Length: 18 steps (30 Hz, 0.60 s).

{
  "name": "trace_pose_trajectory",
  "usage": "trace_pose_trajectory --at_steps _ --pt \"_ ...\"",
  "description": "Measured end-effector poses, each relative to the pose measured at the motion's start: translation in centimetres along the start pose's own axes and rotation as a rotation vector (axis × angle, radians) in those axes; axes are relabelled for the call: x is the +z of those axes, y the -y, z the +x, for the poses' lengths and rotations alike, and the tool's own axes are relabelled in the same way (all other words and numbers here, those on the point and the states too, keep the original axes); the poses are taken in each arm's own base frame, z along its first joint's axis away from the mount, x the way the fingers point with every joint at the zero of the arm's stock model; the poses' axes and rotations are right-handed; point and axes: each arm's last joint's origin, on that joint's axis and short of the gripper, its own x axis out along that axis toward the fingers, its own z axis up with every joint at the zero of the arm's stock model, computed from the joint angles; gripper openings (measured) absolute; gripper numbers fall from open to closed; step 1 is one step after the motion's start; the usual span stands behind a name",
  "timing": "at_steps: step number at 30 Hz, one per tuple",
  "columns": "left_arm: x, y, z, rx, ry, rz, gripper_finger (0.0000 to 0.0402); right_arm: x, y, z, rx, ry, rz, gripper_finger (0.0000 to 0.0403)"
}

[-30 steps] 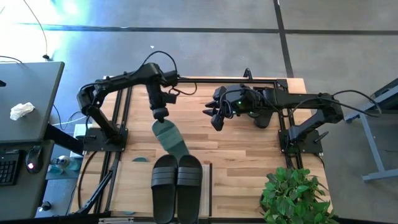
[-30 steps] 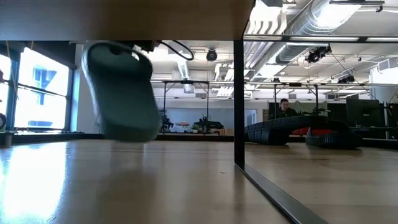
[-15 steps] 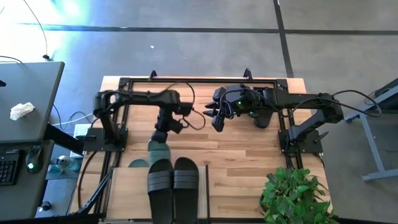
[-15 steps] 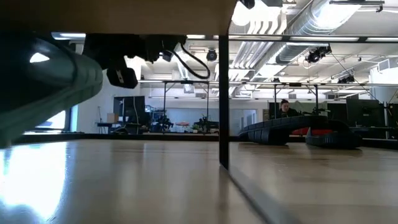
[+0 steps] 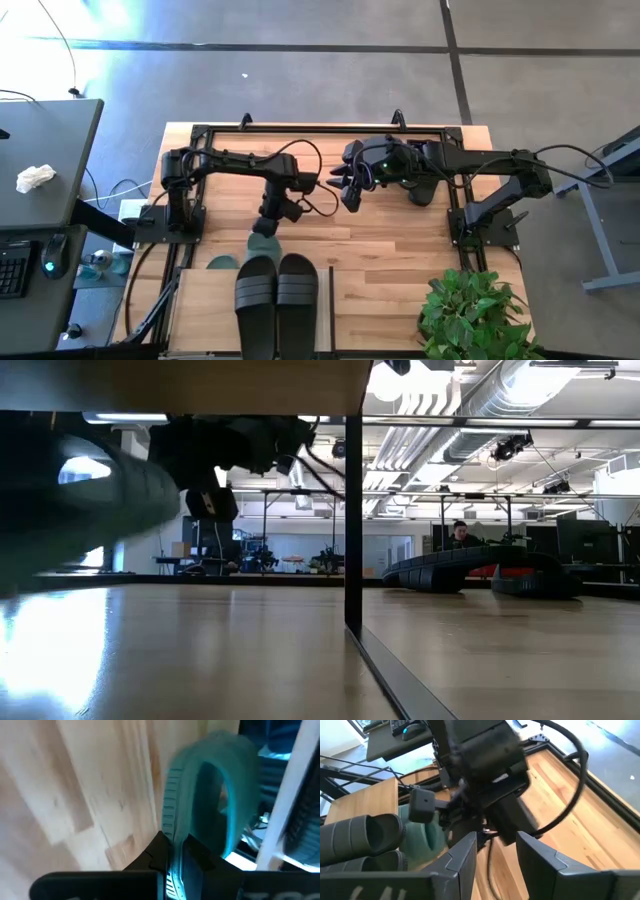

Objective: Pick and place slides into the shelf
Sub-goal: Put the green slipper under the shelf

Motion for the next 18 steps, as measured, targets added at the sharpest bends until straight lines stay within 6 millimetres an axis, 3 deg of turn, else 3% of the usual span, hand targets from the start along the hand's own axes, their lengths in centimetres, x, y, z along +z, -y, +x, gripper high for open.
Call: trace_pose_trajectory --at_steps 13,18 --pt "0.5 -0.5 0.5 0.073 0.002 -0.014 0.0015 -0.6 0.2 0.0 -0.019 -0.057 0.067 0.0128" --pt "-0.1 -0.6 2.3 0.063 -0.062 0.005 0.0015 -0.6 0.2 0.0 -0.02 -0.057 0.078 0.0128"
